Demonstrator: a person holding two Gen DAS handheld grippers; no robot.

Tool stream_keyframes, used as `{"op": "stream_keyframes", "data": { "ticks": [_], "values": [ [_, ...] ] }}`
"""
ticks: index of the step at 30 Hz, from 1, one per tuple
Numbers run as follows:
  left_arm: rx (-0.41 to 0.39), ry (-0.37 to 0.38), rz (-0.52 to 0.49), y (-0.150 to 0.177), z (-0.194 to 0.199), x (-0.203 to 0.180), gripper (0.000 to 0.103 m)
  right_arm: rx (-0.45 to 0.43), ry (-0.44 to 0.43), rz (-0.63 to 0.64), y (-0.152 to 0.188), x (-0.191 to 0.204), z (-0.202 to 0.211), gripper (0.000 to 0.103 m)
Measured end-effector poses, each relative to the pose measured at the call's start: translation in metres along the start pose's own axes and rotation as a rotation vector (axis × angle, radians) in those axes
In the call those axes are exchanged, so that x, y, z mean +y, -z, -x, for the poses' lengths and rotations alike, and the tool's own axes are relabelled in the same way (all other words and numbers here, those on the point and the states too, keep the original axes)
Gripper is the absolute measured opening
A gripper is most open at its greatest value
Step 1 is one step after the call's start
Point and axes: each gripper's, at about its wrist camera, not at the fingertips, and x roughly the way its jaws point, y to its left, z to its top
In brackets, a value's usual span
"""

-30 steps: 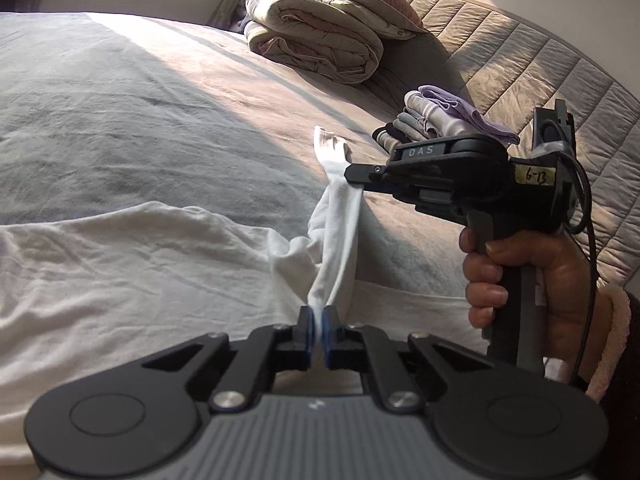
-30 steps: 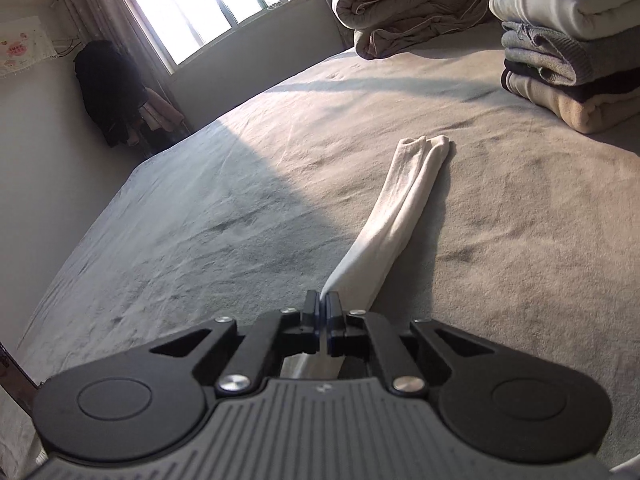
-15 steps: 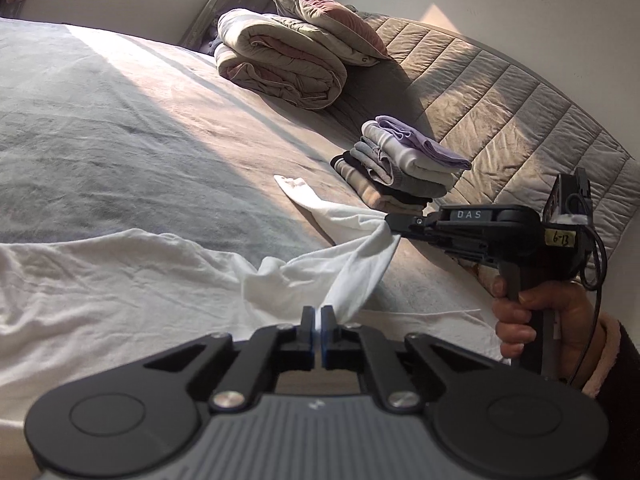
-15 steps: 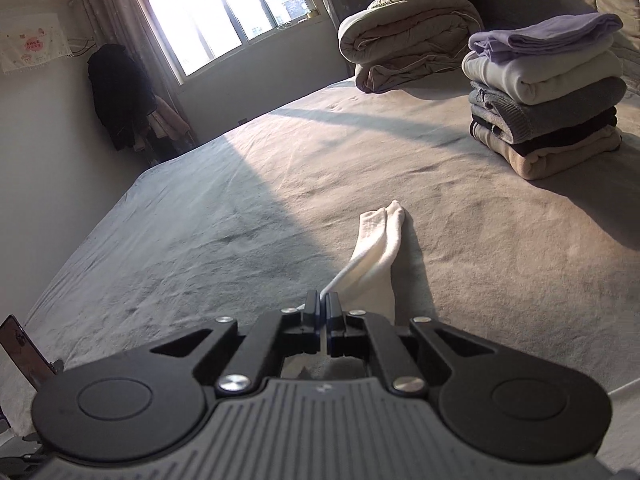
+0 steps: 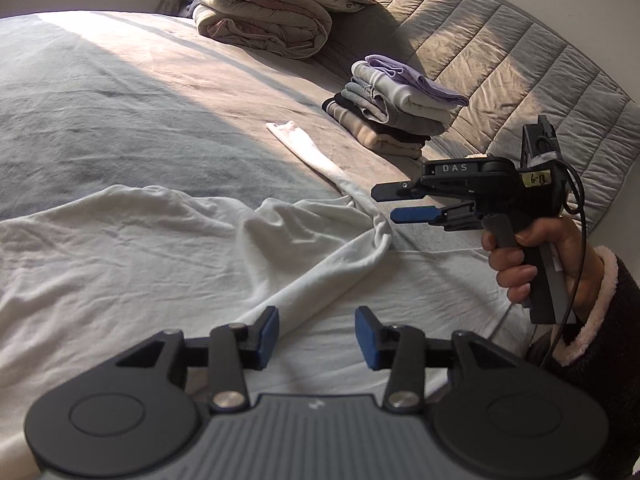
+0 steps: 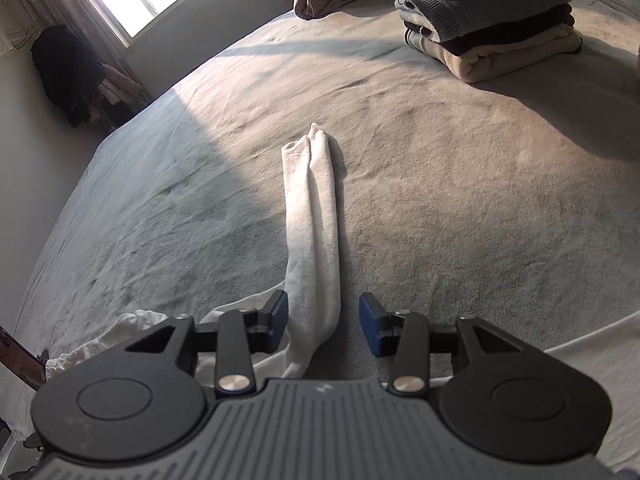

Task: Fold clothes

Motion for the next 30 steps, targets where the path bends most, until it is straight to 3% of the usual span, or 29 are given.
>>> {"op": "stream_keyframes", "data": {
  "ticks": [8,13,14,16,17,18,20,24,30],
  "values": [
    [-0.002,-0.017,-0.010,-0.004,-0.022,0.001,0.044,0.002,0.052,0.055,-0.020,0.013,-0.043,0.056],
    [-0.021,-0.044,-0.091,0.001,-0.031,-0.006,0.045,-0.076,0.079,0.204,-0.021,0.017,-0.064,0.056],
    [-0.026,-0.050,-0.102,0.001,-0.032,-0.007,0.042,-0.095,0.089,0.236,-0.019,0.017,-0.066,0.053],
    [-0.037,-0.066,-0.111,0.002,-0.033,-0.009,0.040,-0.117,0.103,0.262,-0.019,0.017,-0.065,0.021],
    [-0.039,-0.075,-0.109,0.001,-0.033,-0.008,0.030,-0.126,0.108,0.271,-0.020,0.017,-0.065,0.013],
    [-0.042,-0.084,-0.107,0.001,-0.033,-0.007,0.017,-0.134,0.099,0.258,-0.021,0.016,-0.062,0.012],
    [-0.051,-0.096,-0.097,0.000,-0.032,-0.006,0.003,-0.162,0.061,0.218,-0.025,0.017,-0.052,0.012],
    [-0.123,-0.082,-0.048,-0.005,-0.015,-0.004,0.002,-0.280,-0.010,0.224,-0.033,0.038,-0.019,0.012],
    [-0.257,-0.036,0.010,-0.015,0.021,0.004,0.002,-0.407,-0.040,0.311,-0.039,0.079,0.033,0.012]
  ]
}}
